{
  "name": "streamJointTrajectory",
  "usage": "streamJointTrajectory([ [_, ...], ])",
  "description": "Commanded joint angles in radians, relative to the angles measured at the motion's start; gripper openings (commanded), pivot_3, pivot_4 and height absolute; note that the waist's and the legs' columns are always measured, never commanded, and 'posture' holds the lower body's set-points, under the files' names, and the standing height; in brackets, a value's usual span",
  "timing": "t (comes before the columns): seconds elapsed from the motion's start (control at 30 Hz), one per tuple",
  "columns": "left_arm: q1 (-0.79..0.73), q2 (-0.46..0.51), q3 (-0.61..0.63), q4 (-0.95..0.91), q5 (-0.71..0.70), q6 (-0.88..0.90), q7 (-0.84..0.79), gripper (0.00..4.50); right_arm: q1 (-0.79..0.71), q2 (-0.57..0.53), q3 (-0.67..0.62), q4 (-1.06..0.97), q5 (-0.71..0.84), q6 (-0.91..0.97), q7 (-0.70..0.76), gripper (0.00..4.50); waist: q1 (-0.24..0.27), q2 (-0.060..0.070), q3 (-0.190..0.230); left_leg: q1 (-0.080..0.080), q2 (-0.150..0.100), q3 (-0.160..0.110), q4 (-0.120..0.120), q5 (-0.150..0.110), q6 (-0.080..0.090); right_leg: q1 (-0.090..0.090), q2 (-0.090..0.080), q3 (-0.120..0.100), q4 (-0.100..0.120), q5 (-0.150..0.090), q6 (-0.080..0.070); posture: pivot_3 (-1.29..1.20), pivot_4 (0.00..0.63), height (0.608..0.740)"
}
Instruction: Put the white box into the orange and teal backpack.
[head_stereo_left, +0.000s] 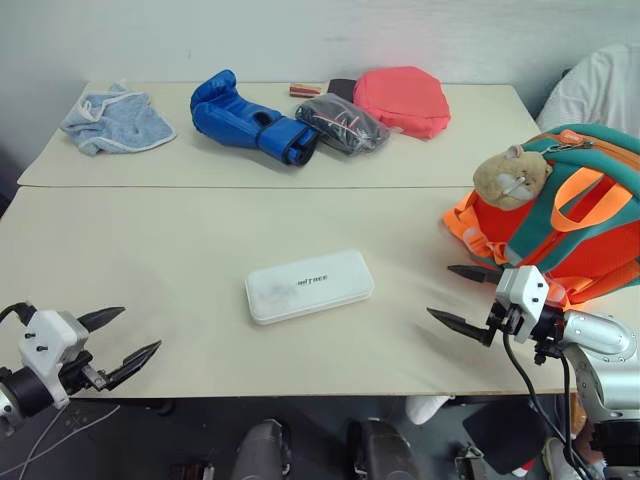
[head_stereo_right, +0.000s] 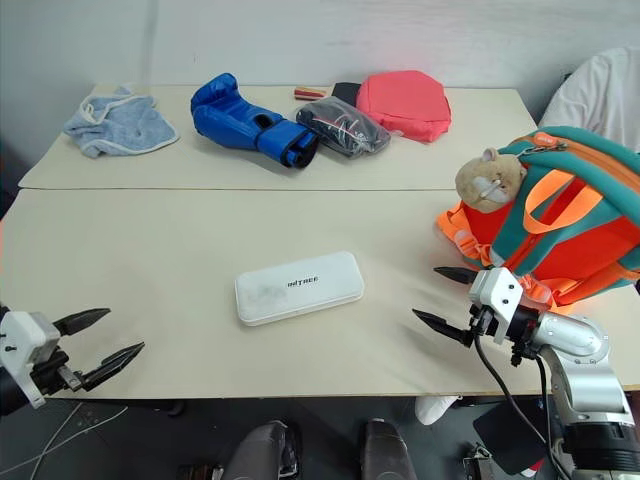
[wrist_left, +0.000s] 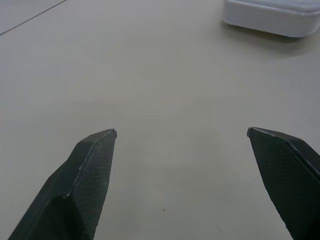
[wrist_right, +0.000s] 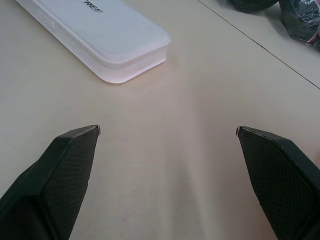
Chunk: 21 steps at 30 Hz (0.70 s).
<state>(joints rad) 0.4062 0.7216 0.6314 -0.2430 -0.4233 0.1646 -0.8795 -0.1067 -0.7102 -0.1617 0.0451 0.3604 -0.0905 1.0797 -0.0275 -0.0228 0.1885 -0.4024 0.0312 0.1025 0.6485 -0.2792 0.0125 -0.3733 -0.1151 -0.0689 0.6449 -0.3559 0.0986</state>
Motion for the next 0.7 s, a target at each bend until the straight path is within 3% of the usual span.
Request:
streamJointTrajectory([
  [0.03,-0.019,0.025,0.025,0.006,0.009,-0.013,0.008,4.37,-0.028,-0.011,-0.002,0.001,0.008,-0.014,0.019,4.49,0.000,0.000,0.000,0.000,0.000,0.000,0.000,0.000,0.000,0.000,0.000,0.000,0.000,0.000,0.000,0.00,0.150,0.740],
  [0.17,-0.019,0.018,0.027,-0.075,-0.029,0.042,0.026,4.37,-0.030,-0.003,0.003,-0.019,0.020,0.014,0.024,4.49,0.001,0.000,0.000,0.000,0.000,0.000,0.000,0.000,0.000,0.000,0.000,0.000,0.000,0.000,0.000,0.00,0.150,0.740],
  [0.23,-0.003,0.025,0.030,-0.107,-0.061,0.081,0.005,4.50,-0.025,0.004,0.017,-0.046,0.036,0.038,0.035,4.10,0.000,0.000,0.000,0.000,0.000,0.000,0.000,0.000,0.000,0.000,0.000,0.000,-0.001,0.000,0.000,0.00,0.150,0.740],
  [0.33,-0.040,0.028,0.009,-0.126,-0.056,0.126,0.047,3.90,-0.074,0.020,0.068,-0.082,0.006,0.080,0.002,3.23,-0.001,0.000,0.000,0.000,0.000,0.000,0.000,0.000,0.000,0.000,0.000,0.000,0.000,0.000,0.000,0.00,0.150,0.740],
  [0.5,-0.075,0.023,-0.104,-0.199,-0.012,0.200,0.115,2.32,-0.140,0.042,0.157,-0.073,-0.092,0.089,-0.045,1.50,-0.002,0.000,0.000,0.001,0.000,0.000,-0.001,0.001,-0.001,0.000,0.000,0.001,0.002,0.000,0.000,0.00,0.150,0.740],
  [0.63,-0.186,-0.062,-0.270,-0.216,0.052,0.290,0.277,1.09,-0.197,0.115,0.227,-0.019,-0.188,0.079,-0.143,0.15,0.003,0.000,0.000,0.000,0.000,0.000,0.000,0.001,-0.001,0.000,0.000,0.000,0.001,0.000,0.000,0.00,0.150,0.740],
  [0.7,-0.238,-0.092,-0.305,-0.213,0.068,0.353,0.344,0.46,-0.222,0.146,0.245,0.010,-0.226,0.081,-0.188,0.00,0.002,0.000,0.000,0.000,-0.001,0.000,0.001,0.001,-0.001,0.000,0.000,0.000,0.002,0.000,0.000,0.00,0.150,0.740],
])
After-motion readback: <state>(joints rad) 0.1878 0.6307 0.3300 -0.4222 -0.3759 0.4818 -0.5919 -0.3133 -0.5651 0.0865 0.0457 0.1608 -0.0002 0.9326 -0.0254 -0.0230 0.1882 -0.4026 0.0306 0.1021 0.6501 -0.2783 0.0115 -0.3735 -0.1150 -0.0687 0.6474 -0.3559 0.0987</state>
